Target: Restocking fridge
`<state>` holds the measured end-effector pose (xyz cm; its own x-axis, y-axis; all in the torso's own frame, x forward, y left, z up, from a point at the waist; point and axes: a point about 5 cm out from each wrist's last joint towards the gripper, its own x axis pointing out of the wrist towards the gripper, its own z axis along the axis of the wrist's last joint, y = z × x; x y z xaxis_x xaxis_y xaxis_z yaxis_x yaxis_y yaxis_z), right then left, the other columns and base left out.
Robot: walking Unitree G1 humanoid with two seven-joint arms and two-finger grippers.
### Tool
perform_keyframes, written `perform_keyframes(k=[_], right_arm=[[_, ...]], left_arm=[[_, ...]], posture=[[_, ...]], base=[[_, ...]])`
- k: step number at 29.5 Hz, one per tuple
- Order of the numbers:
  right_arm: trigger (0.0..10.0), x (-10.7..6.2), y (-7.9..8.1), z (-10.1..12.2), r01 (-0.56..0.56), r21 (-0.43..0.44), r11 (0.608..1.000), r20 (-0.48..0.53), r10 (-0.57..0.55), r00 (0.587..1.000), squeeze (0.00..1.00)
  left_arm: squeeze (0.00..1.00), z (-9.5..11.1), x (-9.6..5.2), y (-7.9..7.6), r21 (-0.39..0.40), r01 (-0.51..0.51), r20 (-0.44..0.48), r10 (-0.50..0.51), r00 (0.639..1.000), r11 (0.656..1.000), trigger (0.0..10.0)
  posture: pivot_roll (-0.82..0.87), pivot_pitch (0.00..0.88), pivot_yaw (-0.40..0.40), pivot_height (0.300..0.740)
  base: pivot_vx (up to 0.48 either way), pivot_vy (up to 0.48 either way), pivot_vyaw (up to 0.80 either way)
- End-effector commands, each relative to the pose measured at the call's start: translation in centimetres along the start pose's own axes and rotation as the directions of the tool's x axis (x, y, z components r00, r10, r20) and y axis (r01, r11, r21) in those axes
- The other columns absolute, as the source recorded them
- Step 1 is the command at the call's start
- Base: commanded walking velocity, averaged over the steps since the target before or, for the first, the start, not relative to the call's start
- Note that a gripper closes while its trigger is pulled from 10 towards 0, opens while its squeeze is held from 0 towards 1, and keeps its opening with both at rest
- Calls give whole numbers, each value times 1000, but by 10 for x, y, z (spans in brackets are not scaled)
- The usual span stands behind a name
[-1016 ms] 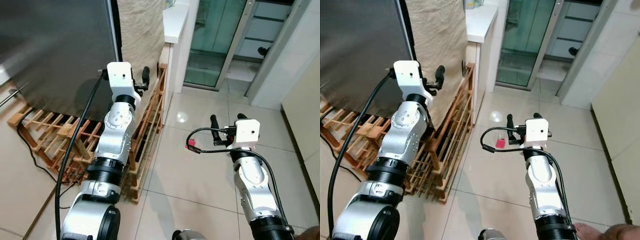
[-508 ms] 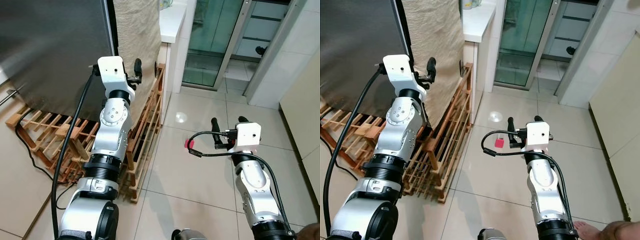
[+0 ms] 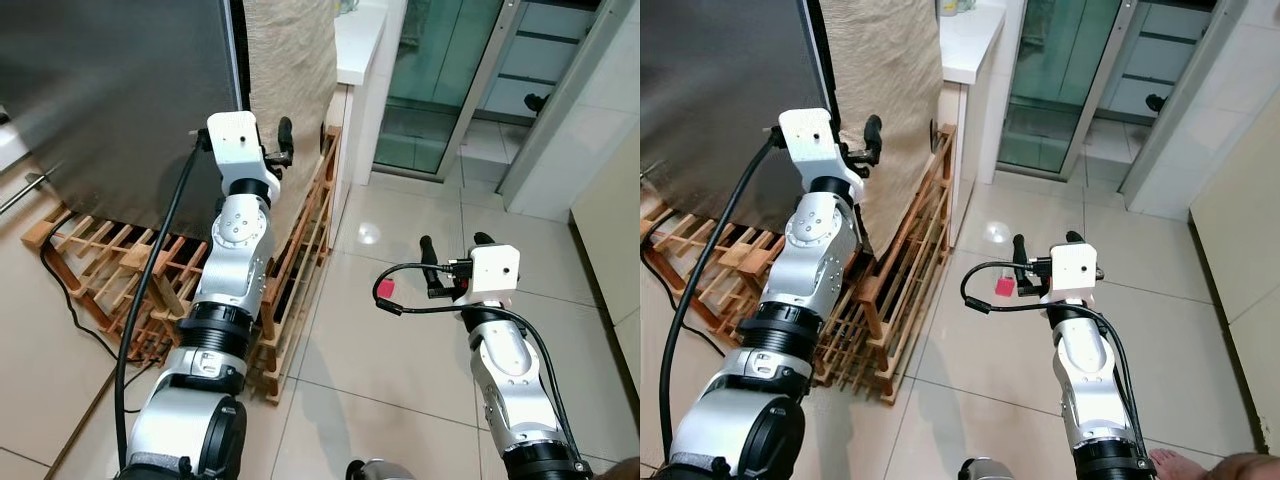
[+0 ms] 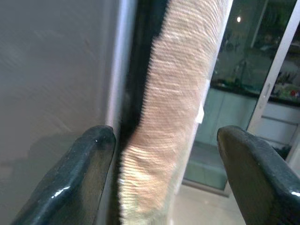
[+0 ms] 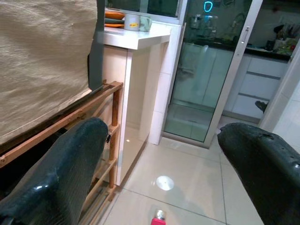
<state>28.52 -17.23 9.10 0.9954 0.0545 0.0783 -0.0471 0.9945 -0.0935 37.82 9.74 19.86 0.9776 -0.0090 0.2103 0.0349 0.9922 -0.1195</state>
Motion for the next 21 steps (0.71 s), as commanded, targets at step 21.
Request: perform_keyframes(k=[21], right_arm=[[10000, 1, -4, 5, -7, -17, 1000, 6, 7, 1000, 0]], left_arm=[[0, 5, 4, -118, -165, 507, -10, -516, 857, 846, 10000]], posture=[[-241, 0, 26, 740]], base=[[0, 0, 0]])
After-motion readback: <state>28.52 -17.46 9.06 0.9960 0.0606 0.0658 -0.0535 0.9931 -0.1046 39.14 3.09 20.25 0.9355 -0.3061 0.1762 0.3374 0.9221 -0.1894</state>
